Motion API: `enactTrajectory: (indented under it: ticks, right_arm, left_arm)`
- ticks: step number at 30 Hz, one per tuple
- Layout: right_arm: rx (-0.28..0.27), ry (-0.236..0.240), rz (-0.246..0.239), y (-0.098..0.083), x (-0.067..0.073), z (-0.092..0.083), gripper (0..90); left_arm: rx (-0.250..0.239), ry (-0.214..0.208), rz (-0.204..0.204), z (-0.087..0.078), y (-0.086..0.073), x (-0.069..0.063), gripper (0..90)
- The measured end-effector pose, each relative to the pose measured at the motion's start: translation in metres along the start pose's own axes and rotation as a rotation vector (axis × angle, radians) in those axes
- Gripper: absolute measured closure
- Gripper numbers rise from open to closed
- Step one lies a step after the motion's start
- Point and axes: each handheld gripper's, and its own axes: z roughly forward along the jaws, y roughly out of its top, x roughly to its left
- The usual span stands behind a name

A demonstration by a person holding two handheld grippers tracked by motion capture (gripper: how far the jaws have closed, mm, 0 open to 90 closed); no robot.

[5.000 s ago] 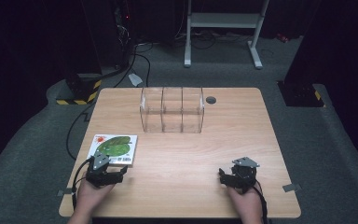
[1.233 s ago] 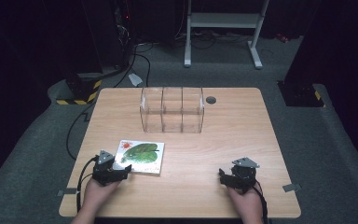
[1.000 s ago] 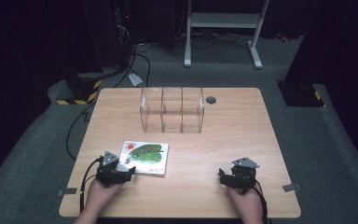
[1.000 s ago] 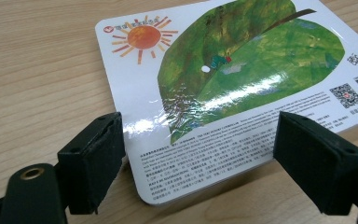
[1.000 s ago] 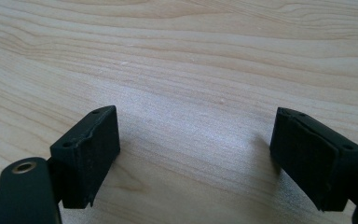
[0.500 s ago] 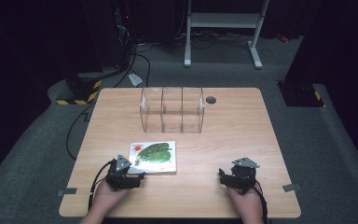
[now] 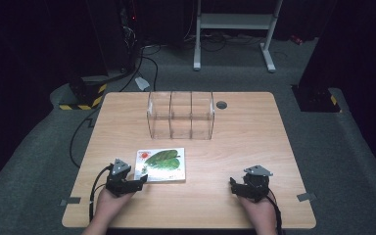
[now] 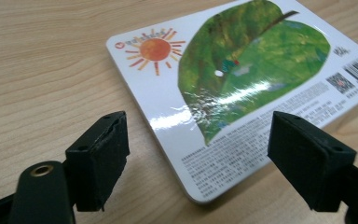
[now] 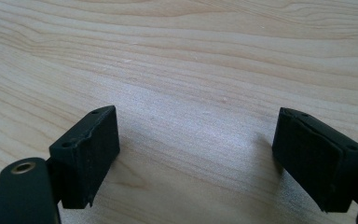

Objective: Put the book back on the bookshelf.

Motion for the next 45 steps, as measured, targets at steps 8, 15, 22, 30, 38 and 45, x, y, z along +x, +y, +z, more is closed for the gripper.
enactTrajectory:
  ticks: [8, 15, 22, 30, 38, 45]
  right_arm:
    - [-0.084, 0.028, -0.01, 0.008, 0.01, -0.02, 22.9]
    - [-0.093, 0.052, -0.051, 0.026, 0.026, -0.018, 25.2]
    - [-0.121, 0.087, -0.034, 0.044, 0.043, -0.007, 28.2]
    - [-0.151, 0.138, -0.077, 0.045, 0.069, -0.003, 31.2]
    - [-0.141, 0.197, -0.036, 0.04, 0.073, -0.001, 31.9]
    - [-0.13, 0.201, -0.047, 0.034, 0.078, -0.002, 33.0]
  left_arm:
    - [-0.014, 0.017, -0.045, 0.002, 0.008, 0.003, 26.5]
    - [0.024, 0.041, -0.08, 0.015, 0.007, 0.004, 24.4]
    - [0.008, 0.012, -0.104, 0.02, 0.006, 0.003, 22.4]
    - [0.009, -0.011, -0.072, 0.022, 0.006, -0.008, 22.7]
    - [0.02, -0.046, -0.015, 0.025, 0.009, -0.027, 23.1]
    - [0.027, -0.102, 0.042, 0.029, 0.009, -0.053, 25.3]
